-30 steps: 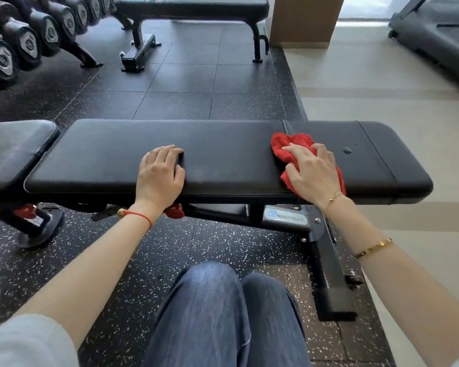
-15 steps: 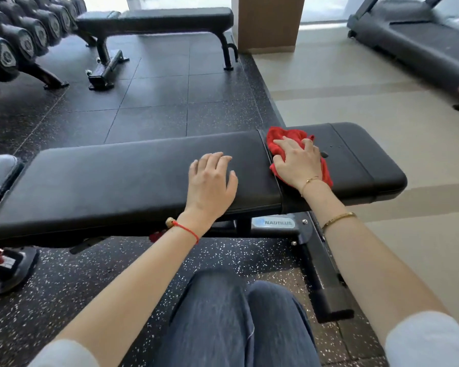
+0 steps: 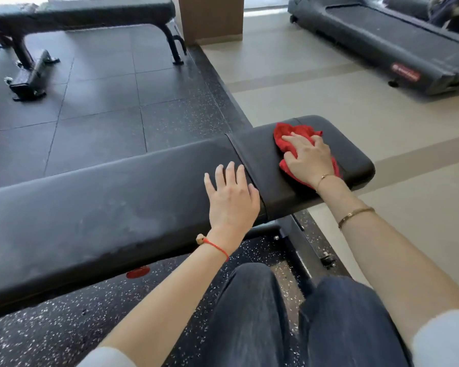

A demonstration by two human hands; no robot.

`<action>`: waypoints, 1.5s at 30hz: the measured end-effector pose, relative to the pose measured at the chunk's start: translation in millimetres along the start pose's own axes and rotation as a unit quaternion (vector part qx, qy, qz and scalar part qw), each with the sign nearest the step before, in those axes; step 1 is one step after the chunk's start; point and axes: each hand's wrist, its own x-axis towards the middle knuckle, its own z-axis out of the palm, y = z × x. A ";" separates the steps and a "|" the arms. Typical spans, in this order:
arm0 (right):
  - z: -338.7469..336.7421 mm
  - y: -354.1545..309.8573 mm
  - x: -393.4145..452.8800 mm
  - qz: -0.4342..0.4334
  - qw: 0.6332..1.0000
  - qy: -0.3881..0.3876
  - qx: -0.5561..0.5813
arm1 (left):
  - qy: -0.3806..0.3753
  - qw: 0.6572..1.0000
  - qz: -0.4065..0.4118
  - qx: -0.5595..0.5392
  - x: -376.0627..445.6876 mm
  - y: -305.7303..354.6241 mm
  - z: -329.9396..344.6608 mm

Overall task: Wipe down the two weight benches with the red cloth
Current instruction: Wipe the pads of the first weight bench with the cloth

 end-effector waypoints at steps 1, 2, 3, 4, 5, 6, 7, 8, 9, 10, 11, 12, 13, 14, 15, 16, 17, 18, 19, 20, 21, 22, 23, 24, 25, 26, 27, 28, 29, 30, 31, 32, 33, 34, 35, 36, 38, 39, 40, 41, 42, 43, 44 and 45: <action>0.9 -6.5 7.1 0.000 1.000 -0.012 -0.004 | 0.003 1.000 -0.001 0.003 0.3 0.6 -0.2; 2.1 -13.5 10.9 -0.011 1.000 -0.021 -0.006 | 0.004 1.000 -0.002 0.006 1.1 1.5 -0.4; 3.2 -20.5 10.9 -0.033 0.999 -0.029 -0.007 | 0.004 1.000 -0.004 0.011 1.8 2.4 -0.3; 4.6 -26.6 7.1 -0.065 0.997 -0.034 -0.008 | 0.003 1.000 -0.006 0.016 2.2 2.7 0.1; 5.7 -30.5 -0.3 -0.101 0.994 -0.036 -0.008 | 0.002 1.000 -0.006 0.020 2.7 2.7 0.7; 6.5 -32.0 -10.8 -0.135 0.990 -0.036 -0.005 | 0.001 1.000 -0.006 0.024 2.7 2.8 1.2; 6.5 -31.0 -22.3 -0.166 0.986 -0.034 -0.001 | 0.000 1.000 -0.006 0.028 2.2 2.7 1.5; 6.2 -27.5 -32.5 -0.191 0.981 -0.029 0.004 | 0.002 0.999 -0.005 0.032 2.1 2.8 1.8; 5.2 -21.5 -40.9 -0.209 0.978 -0.021 0.010 | 0.003 0.999 -0.005 0.035 1.9 3.2 2.0; 4.0 -13.7 -46.4 -0.221 0.975 -0.016 0.016 | 0.003 0.999 -0.008 0.036 2.0 3.9 1.8; 2.2 -4.6 -48.6 -0.229 0.973 -0.012 0.018 | 0.001 0.999 -0.011 0.037 2.2 4.8 1.4; 0.1 5.1 -47.4 -0.230 0.973 -0.009 0.017 | 0.000 0.999 -0.014 0.037 2.3 5.9 1.0; -2.2 14.9 -43.0 -0.225 0.974 -0.007 0.015 | 0.002 0.999 -0.017 0.039 1.8 7.0 0.7; -4.4 24.3 -34.4 -0.213 0.977 -0.007 0.013 | 0.007 0.999 -0.019 0.041 1.5 7.8 0.5; -6.1 32.3 -22.3 -0.194 0.981 -0.007 0.012 | 0.014 0.999 -0.021 0.040 1.5 7.8 0.6; -7.6 38.5 -8.4 -0.170 0.985 -0.008 0.011 | 0.021 0.999 -0.022 0.038 1.1 7.5 0.9; -8.7 42.4 6.6 -0.146 0.989 -0.010 0.007 | 0.027 0.999 -0.024 0.036 0.5 7.6 1.5; -9.0 42.7 21.6 -0.129 0.992 -0.013 0.001 | 0.034 0.999 -0.026 0.034 0.1 7.5 2.2; -8.6 39.7 34.8 -0.121 0.992 -0.019 -0.005 | 0.039 0.998 -0.029 0.030 0.2 8.1 2.6; -7.6 33.4 44.9 -0.125 0.992 -0.026 -0.010 | 0.044 0.998 -0.032 0.025 0.2 9.0 2.8; -5.7 25.0 50.8 -0.138 0.990 -0.034 -0.013 | 0.049 0.998 -0.035 0.021 -0.2 9.8 2.8; -2.9 15.7 52.4 -0.160 0.986 -0.042 -0.014 | 0.053 0.998 -0.037 0.019 -0.8 10.4 2.5; -0.2 6.9 49.8 -0.190 0.980 -0.050 -0.012 | 0.057 0.997 -0.039 0.017 -1.4 11.0 2.4; 1.9 0.2 43.4 -0.223 0.973 -0.060 -0.008 | 0.059 0.997 -0.040 0.016 -1.7 11.4 2.2; 3.3 -3.1 34.0 -0.257 0.964 -0.069 -0.003 | 0.062 0.997 -0.041 0.015 -1.7 11.8 1.9; 4.4 -2.3 22.4 -0.290 0.954 -0.074 0.000 | 0.063 0.997 -0.042 0.013 -1.6 12.3 1.1; 4.6 2.3 10.4 -0.320 0.944 -0.076 0.002 | 0.064 0.997 -0.044 0.011 -1.3 13.2 0.6; 3.1 9.8 -0.1 -0.346 0.935 -0.073 0.006 | 0.065 0.997 -0.046 0.011 -1.3 14.2 -0.3; 0.8 19.6 -8.0 -0.363 0.929 -0.068 0.013 | 0.065 0.997 -0.048 0.011 -1.7 15.3 -1.1; -1.6 30.5 -12.0 -0.371 0.927 -0.061 0.020 | 0.066 0.997 -0.050 0.010 -2.1 15.7 -1.8; -3.6 41.2 -12.1 -0.371 0.927 -0.051 0.025 | 0.067 0.996 -0.050 0.008 -2.5 15.5 -2.3; -5.6 50.6 -8.2 -0.363 0.930 -0.042 0.029 | 0.070 0.996 -0.050 0.006 -2.9 15.0 -2.5; -7.0 57.6 -0.5 -0.347 0.936 -0.036 0.033 | 0.072 0.996 -0.048 0.004 -2.8 14.3 -2.5; -7.1 61.6 10.1 -0.327 0.944 -0.033 0.037 | 0.074 0.996 -0.047 0.004 -2.6 13.8 -2.5; -6.2 62.3 22.4 -0.305 0.951 -0.030 0.036 | 0.075 0.996 -0.049 0.005 -2.7 13.4 -2.9; -4.5 59.9 35.8 -0.285 0.958 -0.028 0.028 | 0.075 0.996 -0.052 0.006 -3.1 13.0 -3.4; -0.7 47.2 62.2 -0.257 0.966 -0.037 0.010 | 0.077 0.995 -0.055 0.007 -2.7 12.2 -4.2; 1.1 38.0 71.2 -0.248 0.968 -0.048 0.005 | 0.077 0.996 -0.053 0.007 -2.4 11.8 -4.6; 3.4 28.2 76.7 -0.245 0.968 -0.058 0.002 | 0.077 0.996 -0.051 0.008 -2.1 11.3 -4.8; 5.9 18.2 78.1 -0.250 0.966 -0.065 0.002 | 0.079 0.996 -0.049 0.009 -1.9 10.8 -4.9; 7.7 9.3 75.8 -0.262 0.963 -0.069 0.004 | 0.082 0.995 -0.049 0.009 -1.7 10.5 -4.7; 8.5 2.7 70.4 -0.282 0.957 -0.072 0.009 | 0.084 0.995 -0.049 0.009 -1.7 10.5 -4.3; 9.4 -1.0 61.6 -0.307 0.949 -0.073 0.015 | 0.084 0.995 -0.049 0.009 -2.1 10.7 -3.9; 10.3 -1.5 50.2 -0.333 0.940 -0.074 0.021 | 0.084 0.995 -0.050 0.008 -2.1 11.3 -3.5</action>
